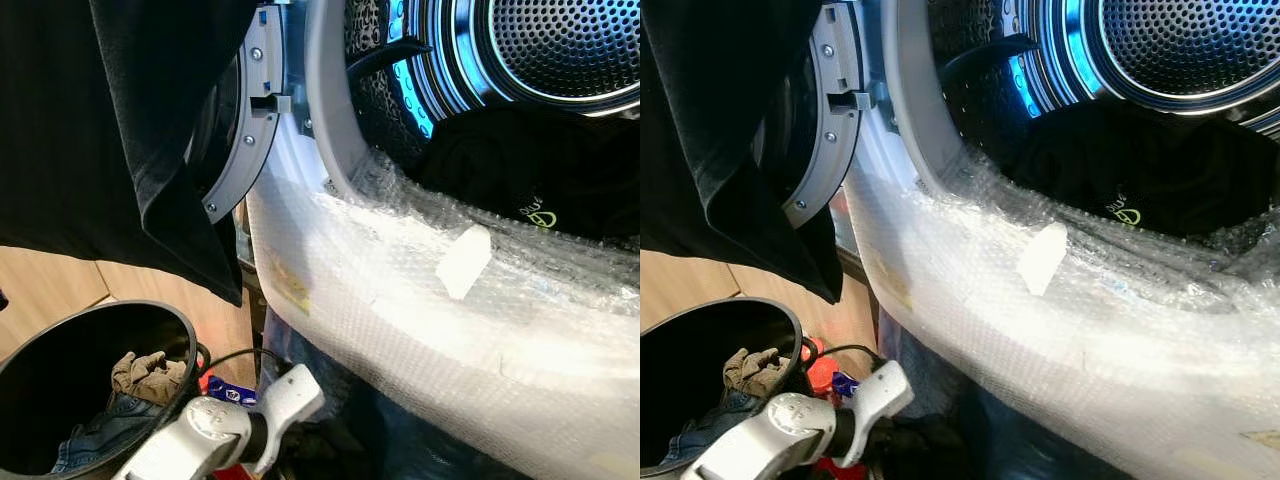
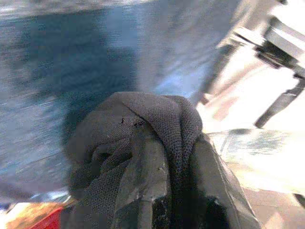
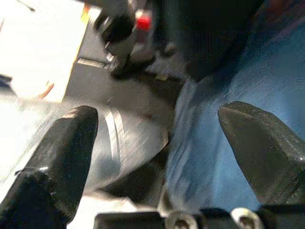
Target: Clothes washing
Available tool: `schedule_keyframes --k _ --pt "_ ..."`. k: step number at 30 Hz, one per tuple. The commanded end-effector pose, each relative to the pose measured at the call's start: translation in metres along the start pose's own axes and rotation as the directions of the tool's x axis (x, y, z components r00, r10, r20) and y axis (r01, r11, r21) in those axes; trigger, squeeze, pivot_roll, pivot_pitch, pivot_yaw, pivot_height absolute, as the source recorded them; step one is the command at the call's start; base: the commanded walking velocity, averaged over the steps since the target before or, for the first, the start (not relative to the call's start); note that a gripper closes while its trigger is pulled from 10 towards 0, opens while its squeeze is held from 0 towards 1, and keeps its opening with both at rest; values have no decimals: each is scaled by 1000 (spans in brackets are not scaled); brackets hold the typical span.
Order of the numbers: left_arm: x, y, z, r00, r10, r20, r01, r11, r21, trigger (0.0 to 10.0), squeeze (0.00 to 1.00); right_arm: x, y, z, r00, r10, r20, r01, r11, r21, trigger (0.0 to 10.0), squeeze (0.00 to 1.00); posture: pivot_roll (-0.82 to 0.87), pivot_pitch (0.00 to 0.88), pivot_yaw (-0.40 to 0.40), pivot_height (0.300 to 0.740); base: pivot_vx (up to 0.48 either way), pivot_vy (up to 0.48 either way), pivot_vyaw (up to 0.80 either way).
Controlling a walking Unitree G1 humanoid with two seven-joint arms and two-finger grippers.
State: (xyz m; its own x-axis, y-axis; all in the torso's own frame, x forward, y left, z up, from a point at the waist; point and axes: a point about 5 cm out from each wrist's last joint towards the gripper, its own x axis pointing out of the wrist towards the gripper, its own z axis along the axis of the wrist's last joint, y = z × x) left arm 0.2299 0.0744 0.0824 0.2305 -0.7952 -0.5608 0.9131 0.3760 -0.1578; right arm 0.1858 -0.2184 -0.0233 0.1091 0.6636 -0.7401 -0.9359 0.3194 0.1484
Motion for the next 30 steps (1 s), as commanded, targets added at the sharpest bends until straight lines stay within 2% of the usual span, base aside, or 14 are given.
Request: schedule_keyframes --k 1,4,6,8,15,17,22,24,25,27,28,30 --pt "3 -3 11 1000 -12 22 11 998 61 0 0 1 -3 16 997 1 82 -2 1000 6 10000 1000 41 0 -70 740 0 0 0" --pt "4 -4 11 1000 -11 21 10 998 66 0 0 -1 -1 22 993 21 114 -23 1000 9 10000 1000 41 0 -70 740 0 0 0" --pt "14 -10 19 998 -52 28 49 993 103 0 0 4 -1 47 986 42 164 -36 999 -38 10000 1000 39 0 -71 740 0 0 0" --pt "19 -10 23 999 -50 22 47 991 129 0 0 6 2 57 977 66 202 -60 998 -36 10000 1000 40 0 -73 740 0 0 0" --pt "28 -8 39 998 -43 54 33 985 172 0 0 9 12 66 970 115 215 -110 993 -33 10000 1000 36 0 -77 740 0 0 0" --pt "32 -8 43 997 -47 63 35 984 174 0 0 16 10 70 974 82 212 -83 997 -2 10000 1000 26 0 -80 740 0 0 0" --pt "37 -9 48 996 -49 75 34 982 184 0 0 23 8 85 957 64 283 -88 994 73 10000 1000 37 0 -89 740 0 0 0" --pt "38 -10 50 995 -44 85 28 984 178 0 0 27 2 98 939 -1 344 -57 986 159 10000 1000 44 0 -94 740 0 0 0" --pt "39 -10 50 995 -43 88 27 984 176 0 0 28 1 101 931 -16 364 -52 983 176 10000 718 44 0 -94 740 0 0 0" --pt "39 -10 51 995 -43 90 26 984 174 0 0 28 1 103 927 -22 374 -51 982 183 10000 718 44 0 -94 740 0 0 0" --pt "39 -10 51 995 -41 92 24 985 172 0 0 30 1 105 925 -31 378 -51 977 205 10000 0 44 3 -94 740 0 0 0" --pt "39 -9 51 995 -31 96 14 985 171 0 0 34 3 106 929 -29 370 -67 967 244 10000 0 44 3 -94 740 0 0 0"
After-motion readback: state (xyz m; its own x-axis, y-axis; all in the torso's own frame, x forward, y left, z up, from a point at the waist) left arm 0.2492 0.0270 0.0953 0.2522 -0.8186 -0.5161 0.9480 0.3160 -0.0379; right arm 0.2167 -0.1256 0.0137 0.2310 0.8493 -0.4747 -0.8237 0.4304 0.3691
